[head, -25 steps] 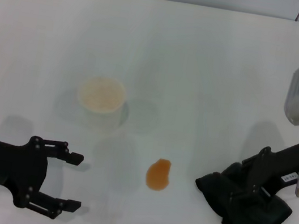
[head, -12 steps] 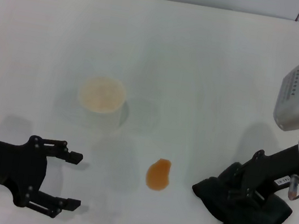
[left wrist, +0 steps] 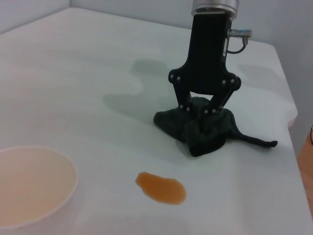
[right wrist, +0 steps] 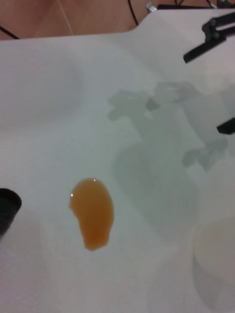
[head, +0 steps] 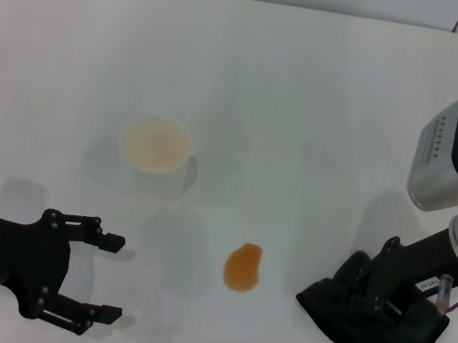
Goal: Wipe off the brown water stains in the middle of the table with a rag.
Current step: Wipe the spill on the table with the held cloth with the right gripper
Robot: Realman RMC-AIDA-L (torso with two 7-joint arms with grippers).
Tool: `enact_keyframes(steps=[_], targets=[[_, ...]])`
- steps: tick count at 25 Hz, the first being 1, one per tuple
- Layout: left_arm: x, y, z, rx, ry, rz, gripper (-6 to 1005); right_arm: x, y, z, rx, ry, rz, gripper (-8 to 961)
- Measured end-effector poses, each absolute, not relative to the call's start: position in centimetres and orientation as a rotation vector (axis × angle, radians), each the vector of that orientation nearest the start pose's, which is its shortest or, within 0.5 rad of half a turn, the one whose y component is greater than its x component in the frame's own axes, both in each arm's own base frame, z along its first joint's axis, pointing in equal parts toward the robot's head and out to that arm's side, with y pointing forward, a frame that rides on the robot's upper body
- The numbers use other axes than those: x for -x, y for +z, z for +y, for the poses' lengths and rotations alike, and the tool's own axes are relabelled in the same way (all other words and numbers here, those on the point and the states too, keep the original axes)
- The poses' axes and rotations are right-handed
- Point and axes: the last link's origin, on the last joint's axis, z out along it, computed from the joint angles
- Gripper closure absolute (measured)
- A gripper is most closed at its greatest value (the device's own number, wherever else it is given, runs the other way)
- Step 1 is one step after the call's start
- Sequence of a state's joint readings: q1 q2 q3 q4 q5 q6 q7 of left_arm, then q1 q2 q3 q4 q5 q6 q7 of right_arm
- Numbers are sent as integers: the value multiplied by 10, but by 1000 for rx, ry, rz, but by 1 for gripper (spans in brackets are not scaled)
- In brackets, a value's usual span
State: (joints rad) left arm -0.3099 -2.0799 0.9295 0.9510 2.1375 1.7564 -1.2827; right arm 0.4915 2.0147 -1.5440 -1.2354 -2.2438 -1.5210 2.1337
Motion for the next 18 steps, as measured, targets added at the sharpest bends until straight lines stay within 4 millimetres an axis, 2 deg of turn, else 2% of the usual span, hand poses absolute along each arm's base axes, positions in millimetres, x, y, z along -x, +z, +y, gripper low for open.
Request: enact_keyframes(steps=[7,18], targets=[[290,5,255,3060,-341,-299,111,-198,-35,313,3054,-379,525,851],[290,7,249,3044,-405,-269,111,-169,-60,340,3029,-388,289,867]])
